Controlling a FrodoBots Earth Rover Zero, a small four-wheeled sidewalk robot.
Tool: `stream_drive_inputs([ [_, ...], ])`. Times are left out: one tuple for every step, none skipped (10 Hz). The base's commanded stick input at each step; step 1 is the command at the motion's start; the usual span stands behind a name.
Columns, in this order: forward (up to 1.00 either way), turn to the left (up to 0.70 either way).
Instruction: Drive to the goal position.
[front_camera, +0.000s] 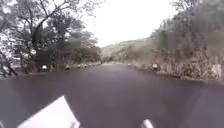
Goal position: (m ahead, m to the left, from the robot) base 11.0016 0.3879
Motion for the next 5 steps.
stream_drive_inputs([
  [1.0,-0.33],
  [1.0,-0.4],
  [1.0,-0.4],
  [1.0,-0.4],
  [1.0,-0.4],
])
